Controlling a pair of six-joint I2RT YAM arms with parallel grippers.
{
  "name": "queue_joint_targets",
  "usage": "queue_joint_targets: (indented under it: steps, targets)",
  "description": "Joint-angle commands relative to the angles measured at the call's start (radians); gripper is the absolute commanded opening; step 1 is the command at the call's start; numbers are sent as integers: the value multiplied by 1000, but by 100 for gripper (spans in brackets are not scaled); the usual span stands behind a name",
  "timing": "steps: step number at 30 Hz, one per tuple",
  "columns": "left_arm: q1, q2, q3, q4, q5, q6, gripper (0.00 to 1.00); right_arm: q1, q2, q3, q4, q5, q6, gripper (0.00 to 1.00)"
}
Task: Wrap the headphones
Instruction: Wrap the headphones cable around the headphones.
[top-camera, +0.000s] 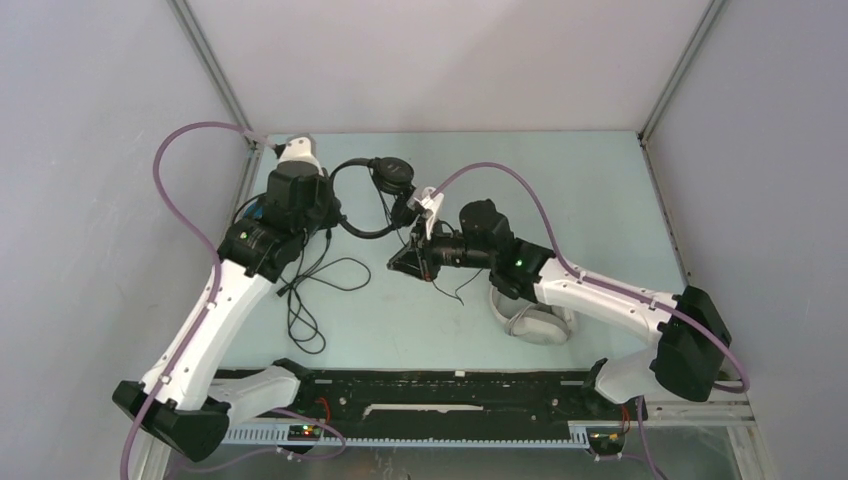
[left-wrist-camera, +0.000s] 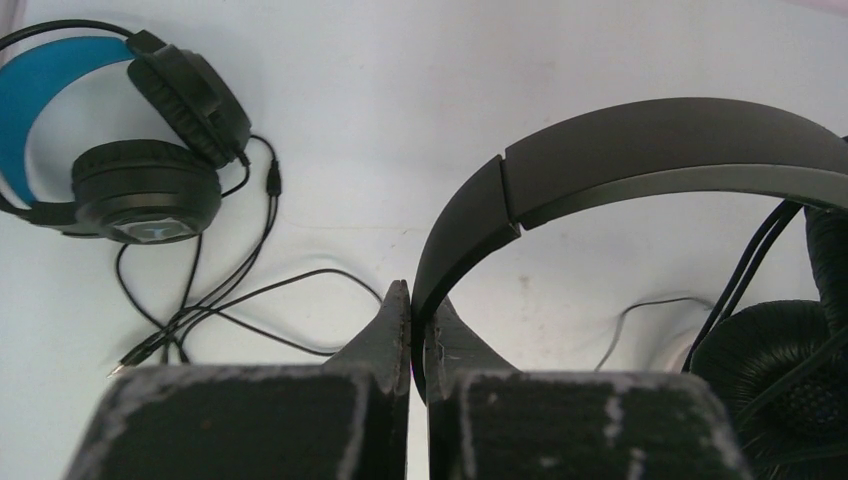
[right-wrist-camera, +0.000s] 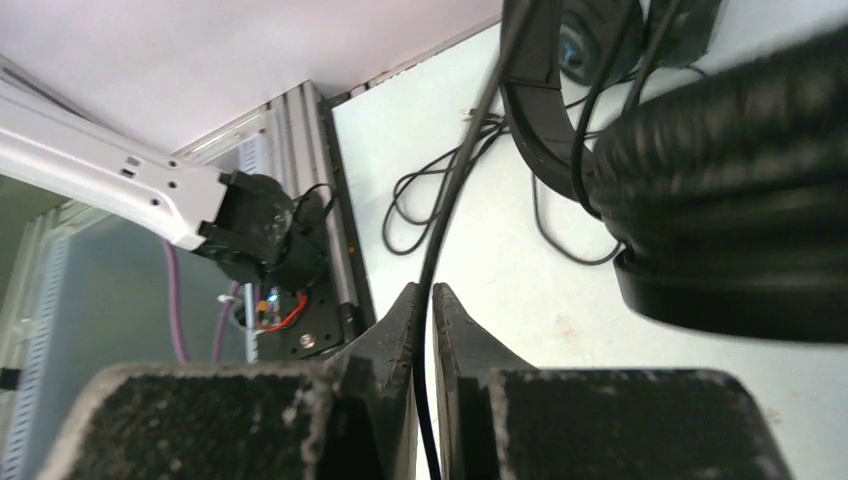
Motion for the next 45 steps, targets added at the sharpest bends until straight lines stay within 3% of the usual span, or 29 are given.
queue_joint_targets:
  steps: [1,8,9,11,19,26,36,38,41,45]
  targets:
    - [5,-64,44,102,47,-108,0,7,-32,-93,205,109,-97,12]
    - [7,-87,102,49,92,-126,0,6,40,-199,368,99,-175,19]
    - [7,-90,108,41,94,-126,0,-54,55,-211,392,97,-178,20]
    - [7,-96,119,22,93,-123,0,4,87,-241,462,86,-175,20]
    - [13,-102,164,-35,85,-120,0,0,202,-347,699,60,-128,21]
    - [24,-106,119,-11,74,-104,0,-8,177,-362,726,82,-125,21]
    - [31,-112,173,-53,142,-112,0,-87,322,-362,824,-26,-68,23]
    - [31,-111,181,-63,158,-109,0,-119,343,-362,849,-42,-62,17]
    - [49,-115,195,-66,221,-70,0,-190,365,-362,891,-107,-27,0]
    - [94,-116,188,-3,463,47,0,-292,354,-362,916,-168,-4,0]
